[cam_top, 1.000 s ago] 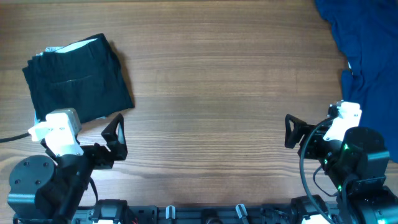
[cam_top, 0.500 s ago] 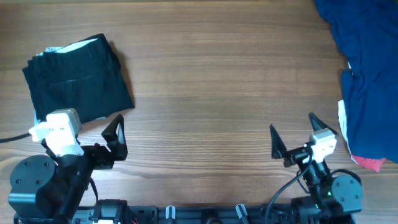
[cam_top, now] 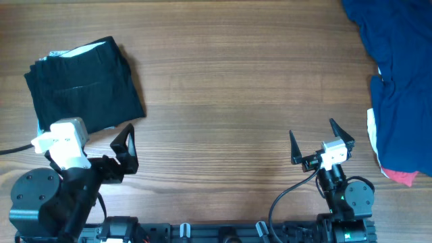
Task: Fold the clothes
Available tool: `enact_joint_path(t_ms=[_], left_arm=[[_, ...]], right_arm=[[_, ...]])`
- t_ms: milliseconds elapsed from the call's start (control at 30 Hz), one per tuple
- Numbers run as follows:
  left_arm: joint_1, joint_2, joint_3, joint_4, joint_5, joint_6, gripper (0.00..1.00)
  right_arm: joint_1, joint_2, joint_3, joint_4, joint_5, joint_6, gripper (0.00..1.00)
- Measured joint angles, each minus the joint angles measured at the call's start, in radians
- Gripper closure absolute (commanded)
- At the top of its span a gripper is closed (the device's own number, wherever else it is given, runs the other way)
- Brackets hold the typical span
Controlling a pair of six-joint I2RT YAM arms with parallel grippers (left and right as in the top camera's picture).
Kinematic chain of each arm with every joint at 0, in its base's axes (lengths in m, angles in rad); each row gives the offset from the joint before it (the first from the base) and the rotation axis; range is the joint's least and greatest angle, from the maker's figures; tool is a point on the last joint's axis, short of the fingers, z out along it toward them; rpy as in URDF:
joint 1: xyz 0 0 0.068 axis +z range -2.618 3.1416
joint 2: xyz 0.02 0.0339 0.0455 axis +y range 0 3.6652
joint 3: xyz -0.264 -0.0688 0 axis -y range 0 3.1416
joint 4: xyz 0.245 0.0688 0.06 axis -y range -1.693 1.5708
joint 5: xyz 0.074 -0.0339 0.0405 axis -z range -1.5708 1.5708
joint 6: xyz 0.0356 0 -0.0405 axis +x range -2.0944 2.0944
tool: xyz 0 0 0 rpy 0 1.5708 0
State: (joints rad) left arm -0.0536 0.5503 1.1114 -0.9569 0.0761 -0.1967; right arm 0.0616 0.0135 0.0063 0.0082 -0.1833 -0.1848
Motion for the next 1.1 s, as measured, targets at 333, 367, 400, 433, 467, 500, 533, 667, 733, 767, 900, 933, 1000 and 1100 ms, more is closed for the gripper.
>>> enact_joint_path(t_ms=[333, 367, 400, 433, 467, 500, 533, 667, 733, 767, 900, 933, 1000, 1100], left_arm=[[0.0, 0.0, 0.0, 0.0, 0.0, 0.0, 0.0], [0.0, 0.0, 0.0, 0.0, 0.0, 0.0, 0.0], [0.0, 0.0, 0.0, 0.0, 0.0, 0.0, 0.0], [0.0, 0.0, 0.0, 0.0, 0.0, 0.0, 0.0], [0.0, 0.0, 0.0, -0.022, -0.008, 0.005, 0.0], [0.0, -0.001, 0.0, -0.057, -0.018, 0.009, 0.0], [0.005, -0.004, -0.003, -0.106, -0.028, 0.013, 0.0], [0.037, -0.099, -0.135, -0.113, -0.042, 0.019, 0.0], [0.04, -0.214, -0.304, -0.032, -0.045, 0.019, 0.0], [0.04, -0.262, -0.378, 0.054, -0.046, 0.019, 0.0], [0.04, -0.468, -0.696, 0.283, -0.045, 0.019, 0.0], [0.04, -0.491, -0.753, 0.354, -0.045, 0.019, 0.0], [0.04, -0.52, -0.848, 0.531, -0.045, 0.019, 0.0], [0.04, -0.532, -0.956, 0.743, -0.045, 0.019, 0.0]], right_arm=[[0.0, 0.0, 0.0, 0.0, 0.0, 0.0, 0.0], [0.0, 0.0, 0.0, 0.0, 0.0, 0.0, 0.0], [0.0, 0.0, 0.0, 0.0, 0.0, 0.0, 0.0], [0.0, 0.0, 0.0, 0.0, 0.0, 0.0, 0.0], [0.0, 0.0, 0.0, 0.0, 0.0, 0.0, 0.0], [0.0, 0.0, 0.0, 0.0, 0.0, 0.0, 0.0], [0.0, 0.0, 0.0, 0.001, 0.0, 0.0, 0.0], [0.0, 0.0, 0.0, 0.0, 0.0, 0.0, 0.0], [0.0, 0.0, 0.0, 0.002, 0.0, 0.0, 0.0], [0.0, 0.0, 0.0, 0.003, 0.0, 0.0, 0.0], [0.0, 0.0, 0.0, 0.003, 0.0, 0.0, 0.0], [0.0, 0.0, 0.0, 0.004, 0.0, 0.0, 0.0], [0.0, 0.0, 0.0, 0.003, 0.0, 0.0, 0.0], [0.0, -0.001, 0.0, 0.003, 0.0, 0.0, 0.0]])
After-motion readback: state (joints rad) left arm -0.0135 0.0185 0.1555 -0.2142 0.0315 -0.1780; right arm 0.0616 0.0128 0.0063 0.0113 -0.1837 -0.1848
